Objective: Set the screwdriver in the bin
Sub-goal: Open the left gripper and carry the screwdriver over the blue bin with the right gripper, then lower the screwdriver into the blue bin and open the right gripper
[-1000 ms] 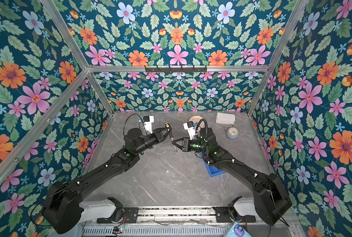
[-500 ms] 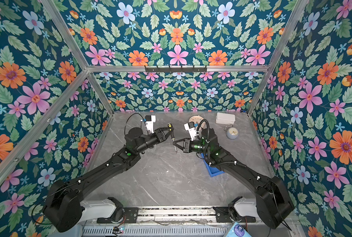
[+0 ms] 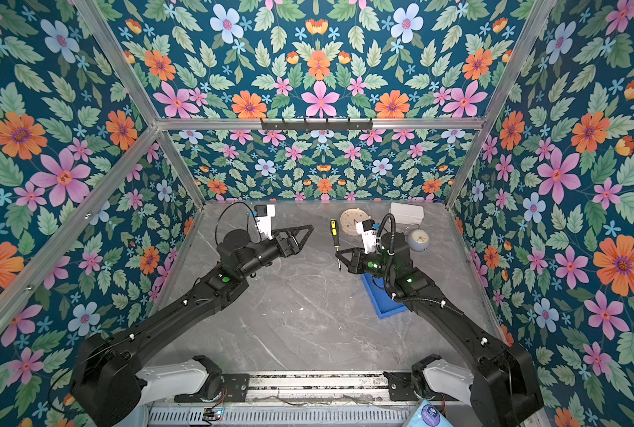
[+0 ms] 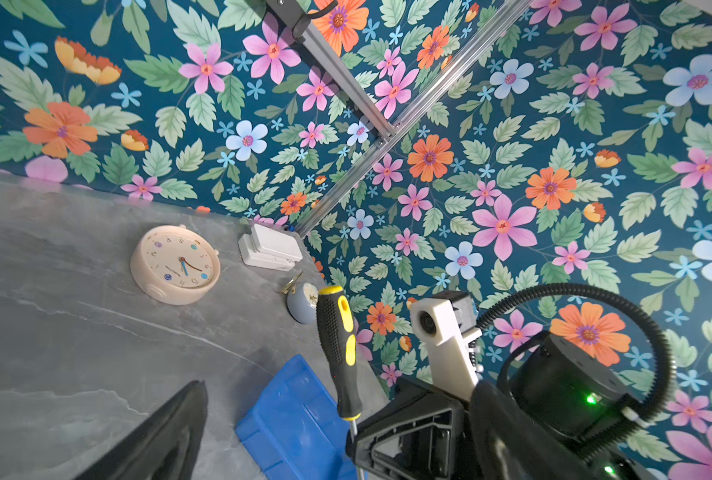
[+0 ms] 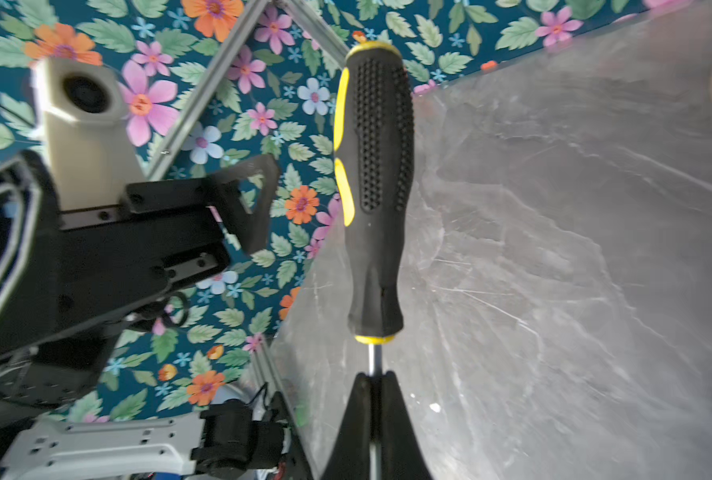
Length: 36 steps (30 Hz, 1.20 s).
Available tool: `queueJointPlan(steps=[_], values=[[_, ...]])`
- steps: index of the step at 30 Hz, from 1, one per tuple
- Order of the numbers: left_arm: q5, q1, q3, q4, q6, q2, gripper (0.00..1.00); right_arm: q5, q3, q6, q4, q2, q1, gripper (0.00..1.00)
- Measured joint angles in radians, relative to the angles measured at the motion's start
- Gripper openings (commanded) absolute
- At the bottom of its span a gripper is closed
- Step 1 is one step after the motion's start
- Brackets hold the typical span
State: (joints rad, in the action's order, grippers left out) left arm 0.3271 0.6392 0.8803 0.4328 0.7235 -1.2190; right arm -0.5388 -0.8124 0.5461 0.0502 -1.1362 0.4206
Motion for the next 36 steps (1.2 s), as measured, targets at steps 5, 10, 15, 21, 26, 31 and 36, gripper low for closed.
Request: queueJointPlan(steps=[5, 10, 15, 21, 26, 31, 36], values=[[0.005, 0.039, 0.030, -0.059, -0.196, 0.007, 1.00, 0.180, -0.002, -0.206, -0.230, 0.078, -0.011, 0.00], [0.043, 0.080, 0.029, -0.097, -0.388, 0.006, 1.00, 0.365, 0.012, -0.340, -0.382, 0.134, -0.016, 0.00], [0.083, 0.124, 0.027, -0.117, -0.563, -0.017, 1.00, 0.539, 0.046, -0.450, -0.481, 0.150, -0.019, 0.00], [0.119, 0.167, 0.025, -0.160, -0.714, -0.040, 1.00, 0.621, 0.045, -0.617, -0.575, 0.083, -0.090, 0.00], [0.116, 0.183, 0.015, -0.171, -0.783, -0.047, 1.00, 0.643, 0.045, -0.716, -0.607, -0.004, -0.113, 0.00], [0.114, 0.195, 0.002, -0.192, -0.824, -0.055, 1.00, 0.677, 0.047, -0.769, -0.583, -0.108, -0.117, 0.00], [0.106, 0.200, 0.001, -0.235, -0.865, -0.061, 1.00, 0.706, 0.047, -0.777, -0.532, -0.206, -0.116, 0.00]])
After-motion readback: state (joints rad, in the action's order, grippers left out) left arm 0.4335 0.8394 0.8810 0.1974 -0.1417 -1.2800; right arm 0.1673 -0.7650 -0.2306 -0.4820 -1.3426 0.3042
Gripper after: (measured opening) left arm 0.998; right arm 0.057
